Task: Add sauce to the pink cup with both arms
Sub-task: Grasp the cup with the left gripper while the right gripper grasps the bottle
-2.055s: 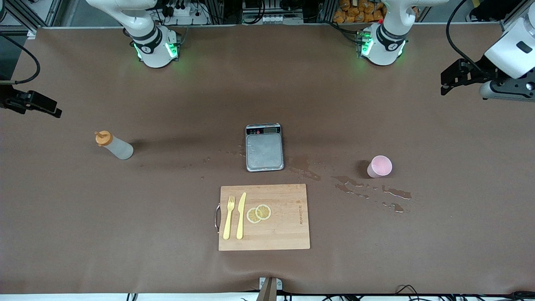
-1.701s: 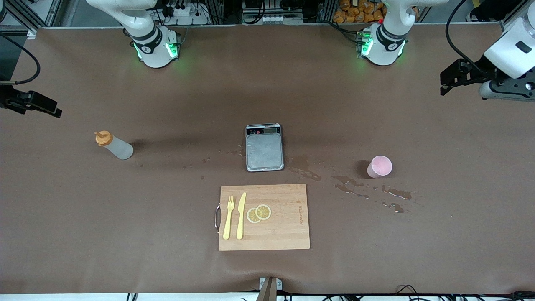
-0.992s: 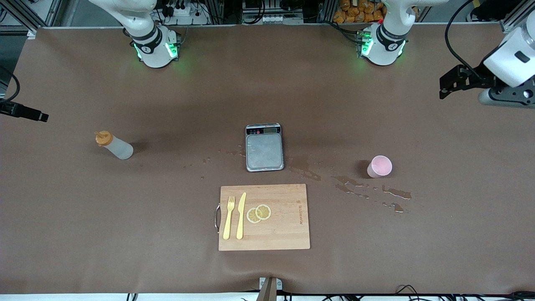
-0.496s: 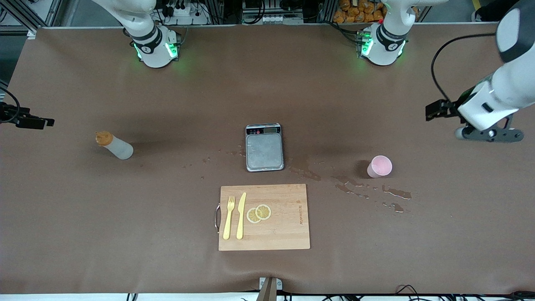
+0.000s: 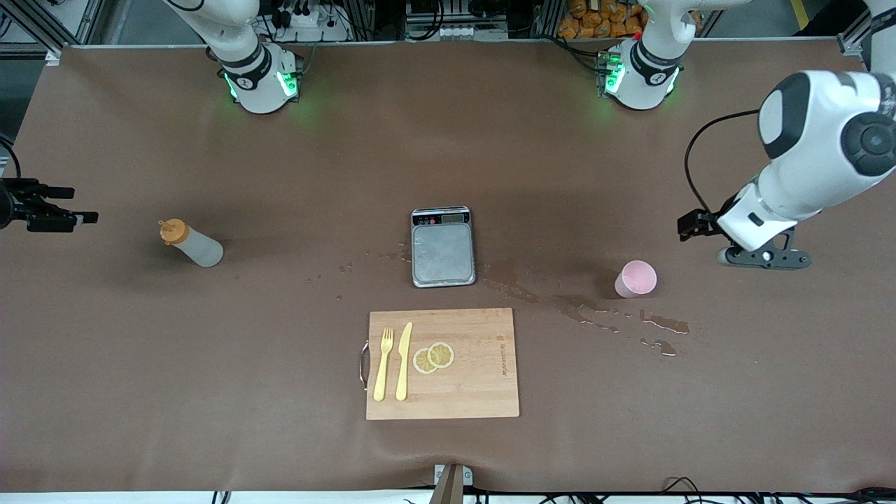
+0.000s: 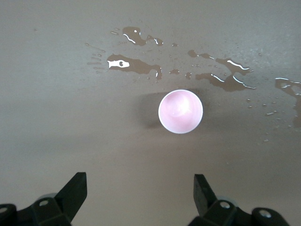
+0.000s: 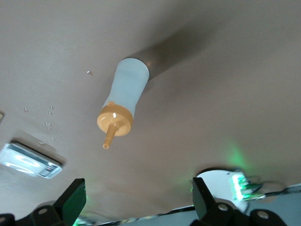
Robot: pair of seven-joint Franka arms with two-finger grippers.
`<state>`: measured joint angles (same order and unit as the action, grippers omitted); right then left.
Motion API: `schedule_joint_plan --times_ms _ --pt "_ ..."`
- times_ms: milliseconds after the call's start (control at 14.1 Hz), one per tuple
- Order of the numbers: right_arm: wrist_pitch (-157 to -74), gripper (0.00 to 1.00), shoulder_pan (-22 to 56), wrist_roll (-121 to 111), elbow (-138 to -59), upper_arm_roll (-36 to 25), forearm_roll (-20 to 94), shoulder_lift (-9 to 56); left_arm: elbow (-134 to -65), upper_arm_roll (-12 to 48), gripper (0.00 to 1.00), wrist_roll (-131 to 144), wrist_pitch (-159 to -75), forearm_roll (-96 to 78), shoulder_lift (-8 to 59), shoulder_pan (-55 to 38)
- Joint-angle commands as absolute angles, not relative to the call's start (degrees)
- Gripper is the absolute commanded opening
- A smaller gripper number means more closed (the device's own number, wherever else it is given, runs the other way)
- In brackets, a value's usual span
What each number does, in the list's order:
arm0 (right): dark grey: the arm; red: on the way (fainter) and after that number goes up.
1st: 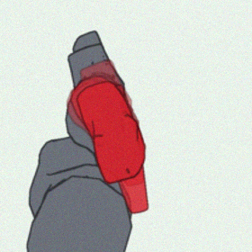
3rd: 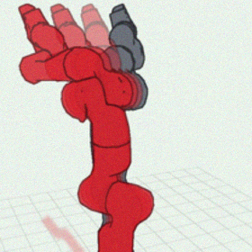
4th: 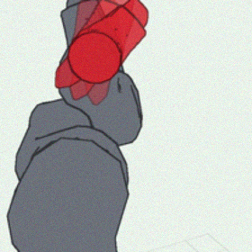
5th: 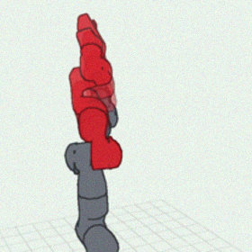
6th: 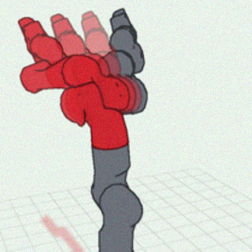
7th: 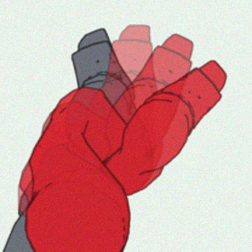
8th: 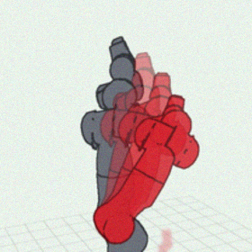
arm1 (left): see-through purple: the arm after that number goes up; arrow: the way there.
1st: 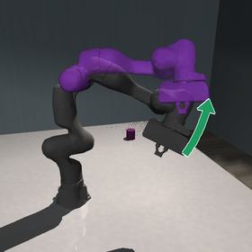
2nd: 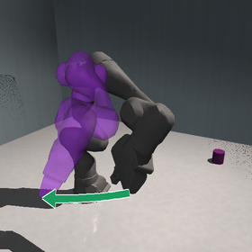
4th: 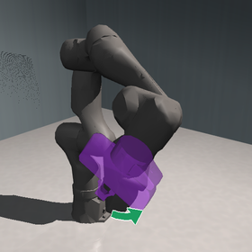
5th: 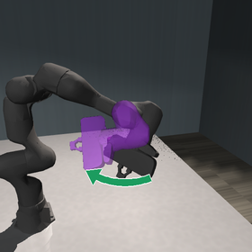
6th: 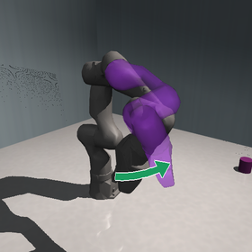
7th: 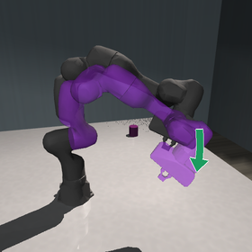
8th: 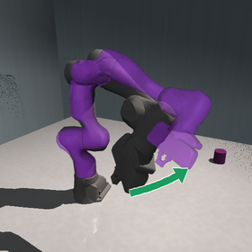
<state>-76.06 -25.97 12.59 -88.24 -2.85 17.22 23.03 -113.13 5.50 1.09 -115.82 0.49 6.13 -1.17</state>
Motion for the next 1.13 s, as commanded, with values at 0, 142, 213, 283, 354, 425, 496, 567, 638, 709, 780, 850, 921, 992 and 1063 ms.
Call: schedule_joint_plan --times_ms 0,142,213,283,354,425,496,567,638,709,780,850,921,992,1063 --pt "-75.0 1.00 -30.4 17.4 -86.8 -1.8 22.9 28.9 -112.4 5.9 1.00 1.6 -120.8 -0.5 12.4 -1.5" --pt "-75.1 1.00 -30.8 18.2 -86.7 -1.8 22.9 32.5 -112.4 6.0 1.00 1.6 -123.8 -0.5 15.5 -1.5" --pt "-75.2 1.00 -30.8 18.2 -86.7 -1.8 23.0 34.4 -112.3 6.1 1.00 1.6 -124.5 -0.6 16.9 -1.6" --pt "-75.3 1.00 -31.2 18.2 -86.7 -1.8 23.3 36.2 -112.2 6.1 1.00 1.6 -124.9 -0.6 17.8 -1.7" --pt "-75.4 1.00 -31.3 18.3 -86.7 -1.8 23.6 37.6 -112.2 6.1 1.00 1.6 -125.1 -0.6 18.7 -1.7" --pt "-75.5 1.00 -31.3 18.3 -86.7 -1.8 24.9 38.6 -112.1 6.1 1.00 1.6 -125.2 -0.6 19.4 -1.7" --pt "-75.6 1.00 -31.7 18.8 -86.7 -1.8 26.6 40.0 -111.8 6.1 1.00 1.6 -125.3 -0.6 20.0 -1.5" --pt "-75.8 1.00 -33.0 20.5 -86.3 -1.8 28.5 41.1 -111.4 6.0 1.00 1.6 -125.4 -0.6 20.8 -1.5" --pt "-76.5 1.00 -33.3 21.3 -86.1 -1.8 29.6 42.3 -111.0 6.1 1.00 1.6 -125.4 -0.6 21.5 -1.5" --pt "-77.4 1.00 -33.0 21.4 -86.0 -1.8 30.1 42.9 -110.8 6.1 1.00 1.6 -125.5 -0.6 22.1 -1.4" --pt "-78.4 1.00 -32.7 22.1 -86.0 -1.8 30.1 43.6 -110.4 6.1 1.00 1.6 -125.9 -0.6 23.1 -1.5" --pt "-79.6 1.00 -32.7 24.0 -86.0 -1.8 30.6 44.1 -110.3 6.1 1.00 1.6 -126.5 -0.6 23.7 -1.4" --pt "-81.4 1.00 -32.8 24.4 -86.0 -1.8 31.6 44.7 -110.3 6.1 1.00 1.6 -127.1 -0.6 24.4 -1.5" --pt "-82.3 1.00 -33.1 24.9 -86.0 -1.8 32.8 45.2 -110.2 6.1 1.00 1.6 -127.4 -0.6 25.1 -1.5" --pt "-82.4 1.00 -33.1 25.0 -86.1 -1.8 33.7 45.5 -110.0 6.1 1.00 1.6 -127.4 -0.6 25.8 -1.5"
